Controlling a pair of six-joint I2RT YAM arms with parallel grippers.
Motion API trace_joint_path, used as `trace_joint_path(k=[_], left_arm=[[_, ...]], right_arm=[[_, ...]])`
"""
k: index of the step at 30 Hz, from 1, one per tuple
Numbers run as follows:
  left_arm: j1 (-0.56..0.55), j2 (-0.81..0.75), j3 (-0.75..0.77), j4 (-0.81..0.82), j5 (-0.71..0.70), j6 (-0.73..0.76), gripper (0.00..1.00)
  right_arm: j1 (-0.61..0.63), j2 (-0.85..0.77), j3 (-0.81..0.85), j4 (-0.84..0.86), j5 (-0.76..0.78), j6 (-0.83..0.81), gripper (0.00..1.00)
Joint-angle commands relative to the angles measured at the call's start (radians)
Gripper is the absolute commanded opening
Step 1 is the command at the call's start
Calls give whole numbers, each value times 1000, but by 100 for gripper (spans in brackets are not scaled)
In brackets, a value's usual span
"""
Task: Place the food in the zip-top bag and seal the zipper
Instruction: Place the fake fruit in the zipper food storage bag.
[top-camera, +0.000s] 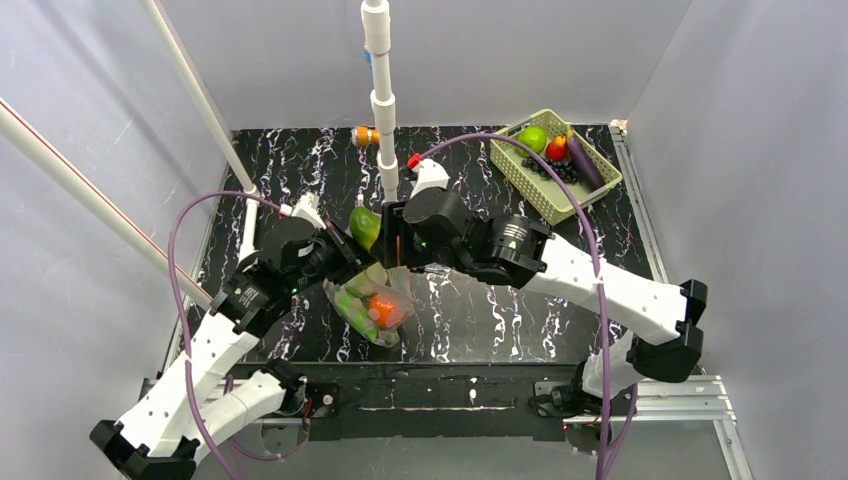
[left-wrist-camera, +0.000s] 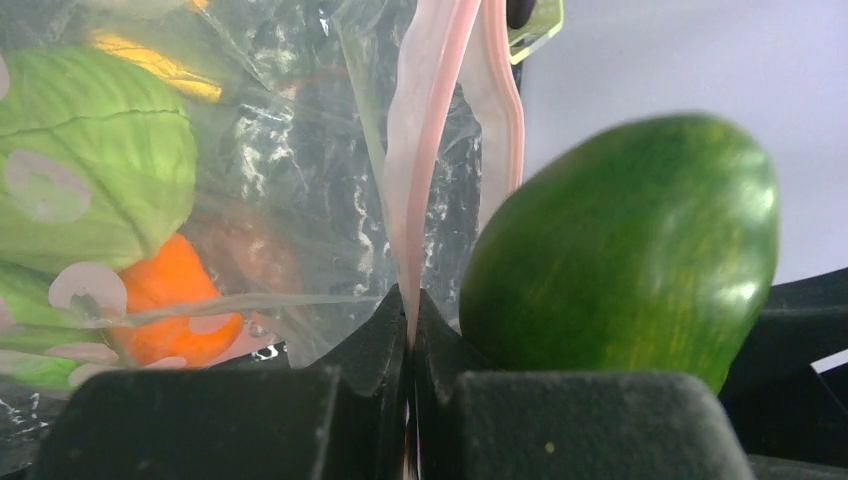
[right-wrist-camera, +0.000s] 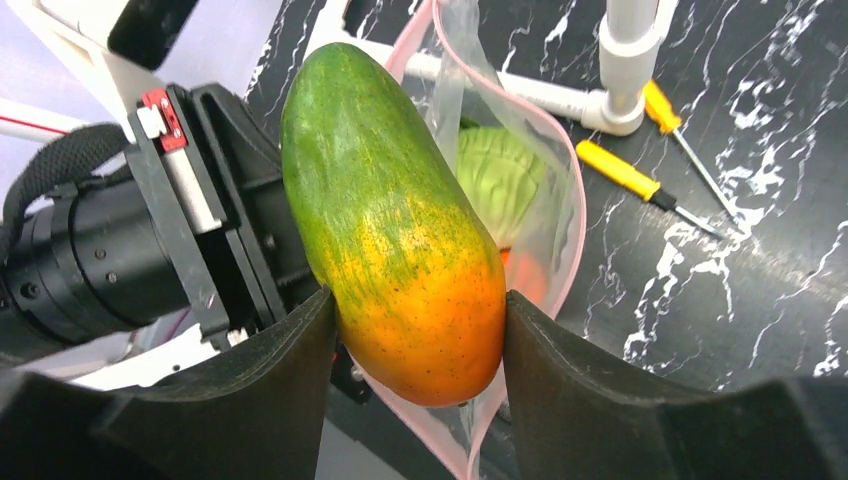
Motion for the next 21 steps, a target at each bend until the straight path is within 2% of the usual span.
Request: trace_joint_path(k=[1,5,16,19,21], left_arm=[[-3,-64,-24,97,66,-73,0],[-3,-87,-35,105,62,-92,0],[-3,-116,-42,78,40,-87,0],[-3,-107,-43,74,40,-84,0],[-3,-102,-42,74,41,-81,0]], right_arm=[[39,70,106,-92,151,-85,27],[57,70,71,-65,193,-101,28],[82,127,131,-180,301,-128,29],[95,124,138,-196,314,-143,36],[104,113,136,-189,295,-163,45]])
